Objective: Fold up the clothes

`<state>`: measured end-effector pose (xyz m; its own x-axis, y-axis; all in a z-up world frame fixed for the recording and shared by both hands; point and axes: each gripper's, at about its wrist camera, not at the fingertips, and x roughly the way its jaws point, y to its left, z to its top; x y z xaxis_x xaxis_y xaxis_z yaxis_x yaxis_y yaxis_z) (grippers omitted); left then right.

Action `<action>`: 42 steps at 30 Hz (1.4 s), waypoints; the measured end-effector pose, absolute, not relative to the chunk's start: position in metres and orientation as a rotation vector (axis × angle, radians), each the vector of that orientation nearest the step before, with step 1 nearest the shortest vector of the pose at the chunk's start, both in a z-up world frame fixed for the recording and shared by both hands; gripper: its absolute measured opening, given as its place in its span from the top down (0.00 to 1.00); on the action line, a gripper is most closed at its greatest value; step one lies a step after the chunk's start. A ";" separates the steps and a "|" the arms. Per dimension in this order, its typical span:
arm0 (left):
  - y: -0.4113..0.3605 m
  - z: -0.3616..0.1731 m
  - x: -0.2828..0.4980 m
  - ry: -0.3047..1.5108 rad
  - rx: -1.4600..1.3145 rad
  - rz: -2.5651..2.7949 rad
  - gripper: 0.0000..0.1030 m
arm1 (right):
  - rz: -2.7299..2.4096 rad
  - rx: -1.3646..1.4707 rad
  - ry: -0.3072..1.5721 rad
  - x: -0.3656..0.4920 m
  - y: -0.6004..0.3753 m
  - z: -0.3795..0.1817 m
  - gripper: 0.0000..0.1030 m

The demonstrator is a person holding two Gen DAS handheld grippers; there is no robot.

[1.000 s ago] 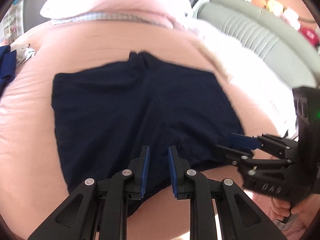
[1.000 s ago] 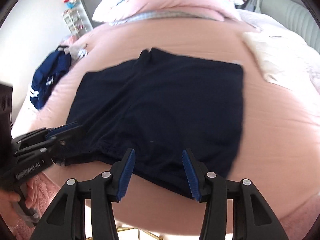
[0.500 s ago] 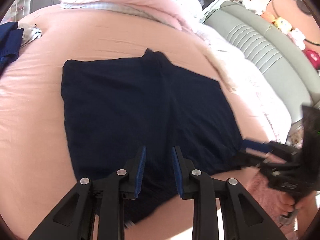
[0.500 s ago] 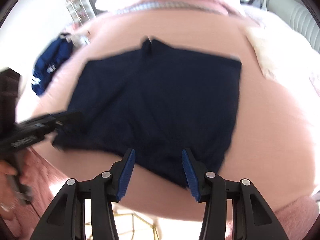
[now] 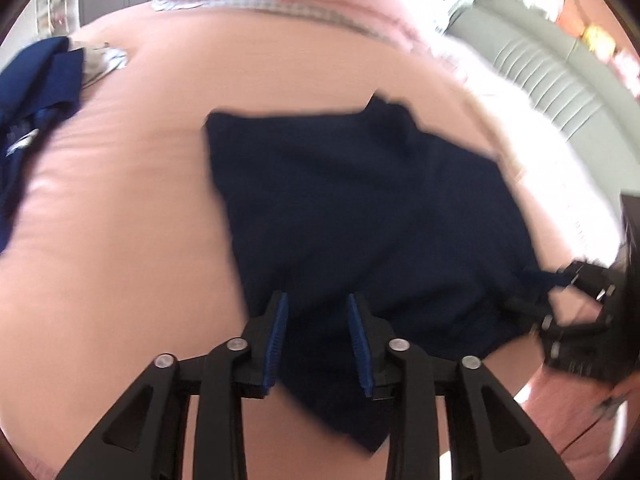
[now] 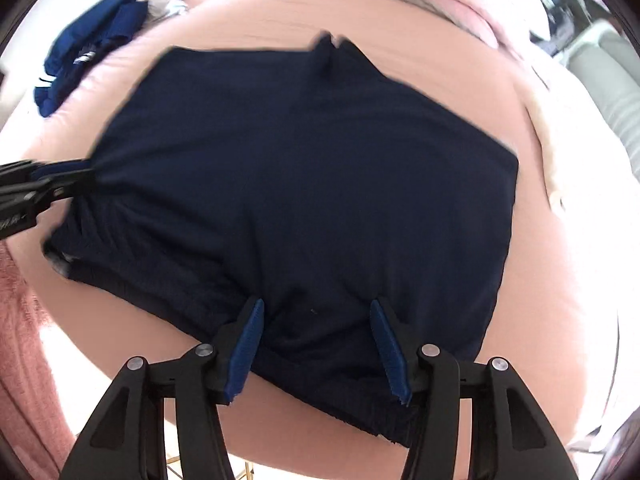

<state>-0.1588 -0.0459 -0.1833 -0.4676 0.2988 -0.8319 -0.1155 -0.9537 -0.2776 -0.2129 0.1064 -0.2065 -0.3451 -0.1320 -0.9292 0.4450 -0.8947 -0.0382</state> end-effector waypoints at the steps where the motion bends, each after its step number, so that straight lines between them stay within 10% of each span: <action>1: -0.041 -0.182 -0.167 -0.232 -1.455 2.486 0.66 | -2.283 1.519 0.353 -0.219 0.104 -0.200 0.47; 13: -0.043 -0.194 -0.205 0.124 -1.502 2.582 0.66 | -2.250 1.560 0.291 -0.270 0.077 -0.220 0.47; 42: -0.080 -0.183 -0.289 -0.020 -1.415 2.653 0.65 | -2.311 1.479 0.308 -0.426 0.019 -0.188 0.47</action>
<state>-0.2891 -0.0803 -0.1830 -0.5503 0.1246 -0.8256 -0.1124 -0.9909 -0.0746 -0.4255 0.0187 -0.1884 -0.3755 -0.1957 -0.9059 0.4260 -0.9045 0.0188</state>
